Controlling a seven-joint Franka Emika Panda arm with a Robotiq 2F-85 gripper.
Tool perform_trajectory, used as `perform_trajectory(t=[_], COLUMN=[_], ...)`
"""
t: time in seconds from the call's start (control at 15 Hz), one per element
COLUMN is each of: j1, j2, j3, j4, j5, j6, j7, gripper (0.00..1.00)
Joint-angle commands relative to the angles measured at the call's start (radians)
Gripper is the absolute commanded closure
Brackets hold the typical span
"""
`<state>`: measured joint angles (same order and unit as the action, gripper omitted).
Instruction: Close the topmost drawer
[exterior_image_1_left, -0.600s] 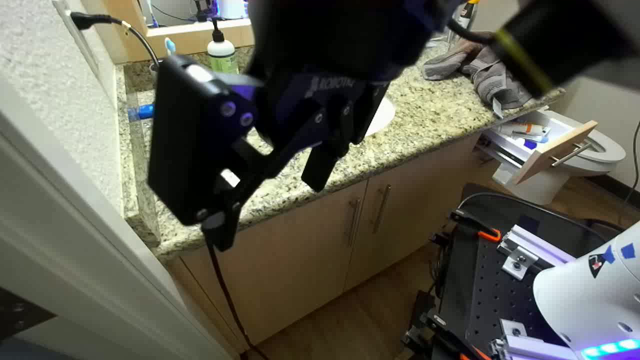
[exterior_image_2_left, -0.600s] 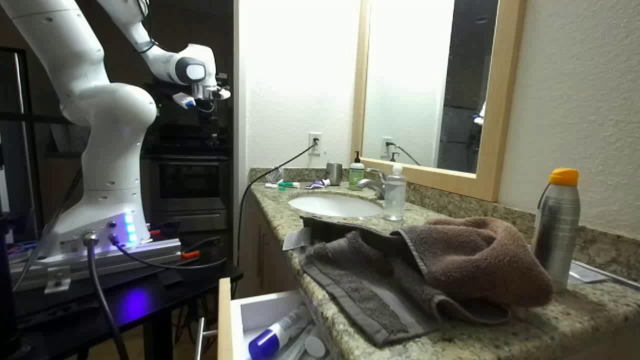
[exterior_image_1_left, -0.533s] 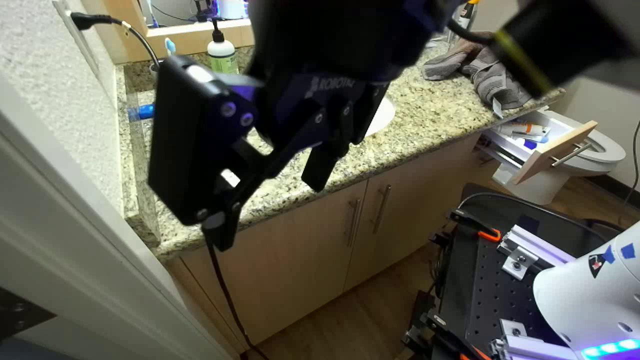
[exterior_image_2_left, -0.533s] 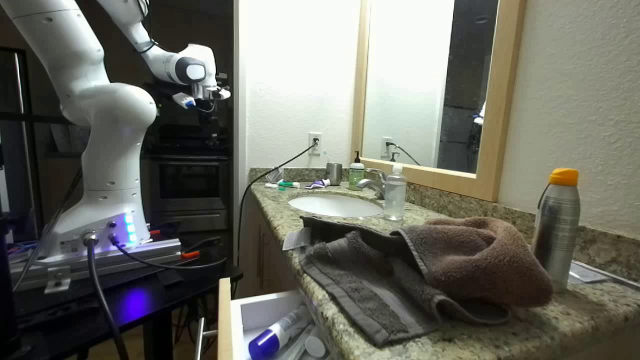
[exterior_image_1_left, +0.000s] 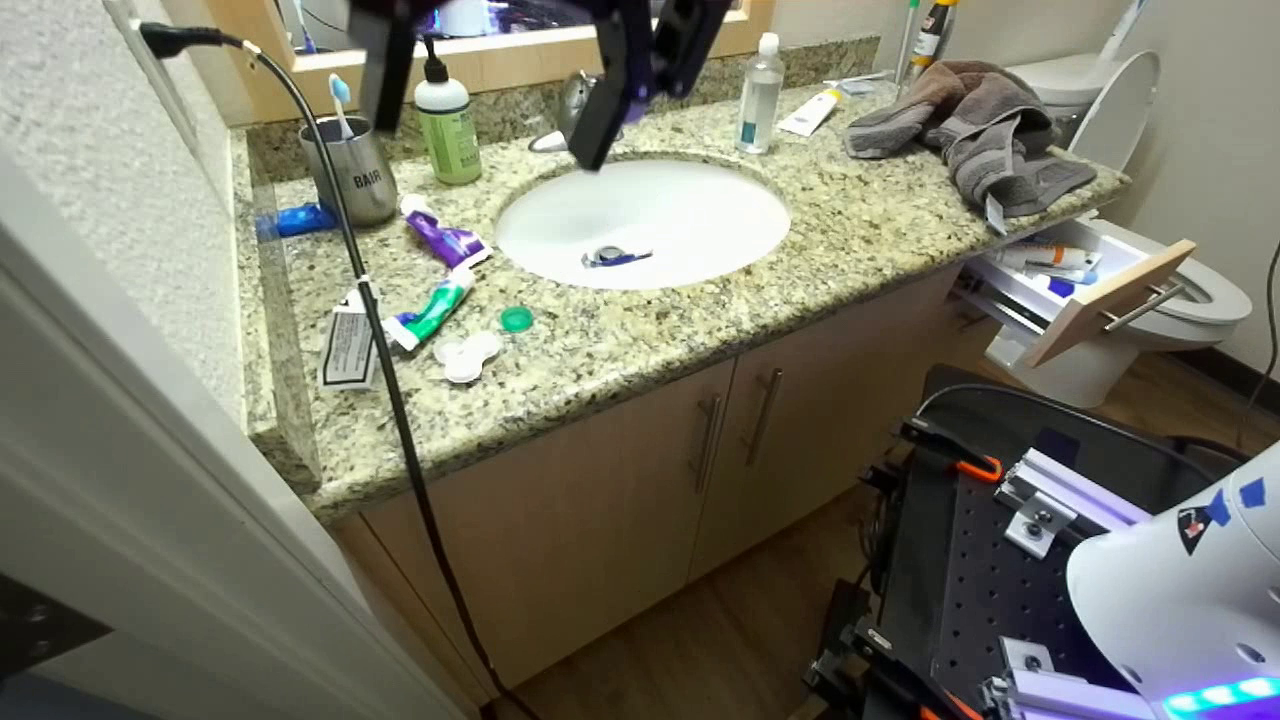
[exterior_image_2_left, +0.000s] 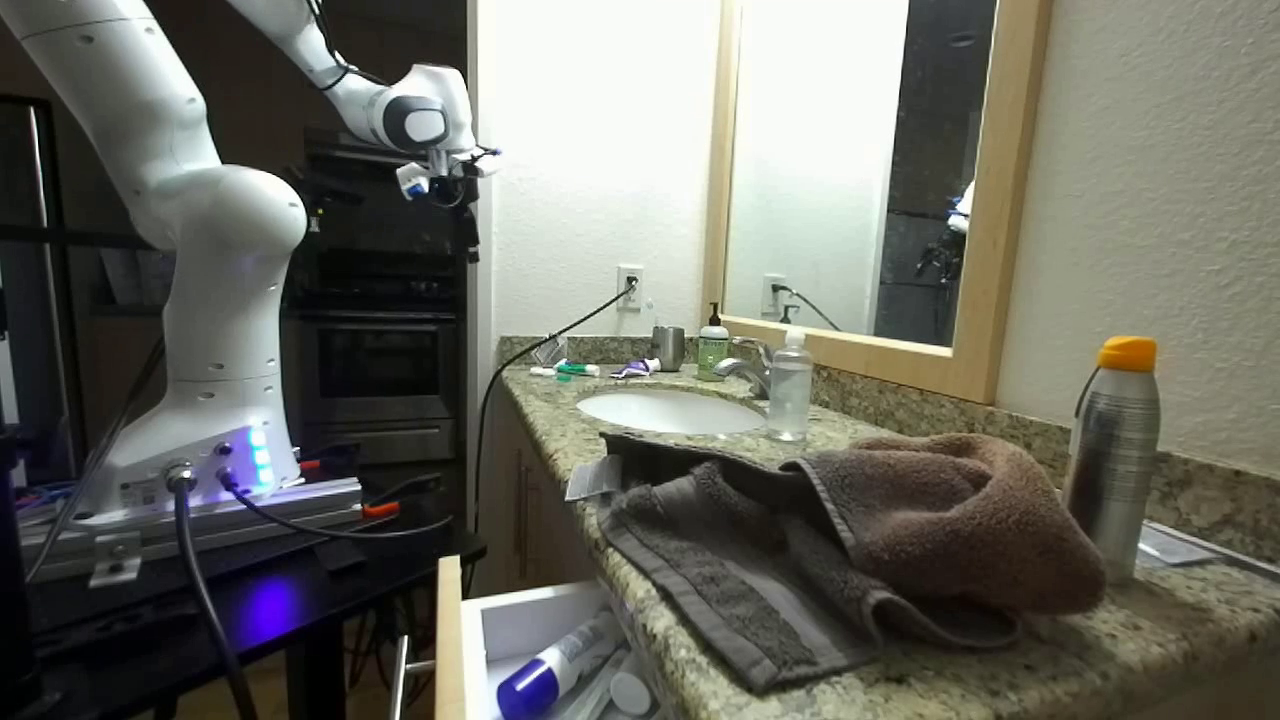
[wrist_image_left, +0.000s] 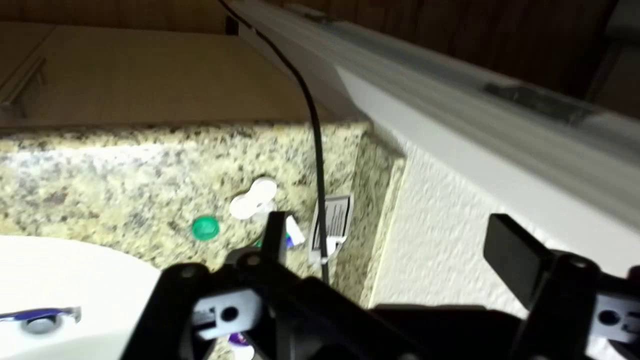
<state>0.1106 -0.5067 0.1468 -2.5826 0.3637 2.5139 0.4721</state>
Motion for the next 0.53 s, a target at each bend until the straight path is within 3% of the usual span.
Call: perform_trajectory(t=[0.0,0.2,0.47], j1=[-0.124,-0.268,-0.466], j2=[-0.006,-0.030,-0.021], j3=[-0.114,-0.196,-0.218], j4=[0.047,0.002,-0.005], j5=[-0.012,-0.071,-0.217], j6=[-0.031,-0.011,-0.041], j7=[-0.001,0.008,0.102], gripper=[0.00,0.00,0.00])
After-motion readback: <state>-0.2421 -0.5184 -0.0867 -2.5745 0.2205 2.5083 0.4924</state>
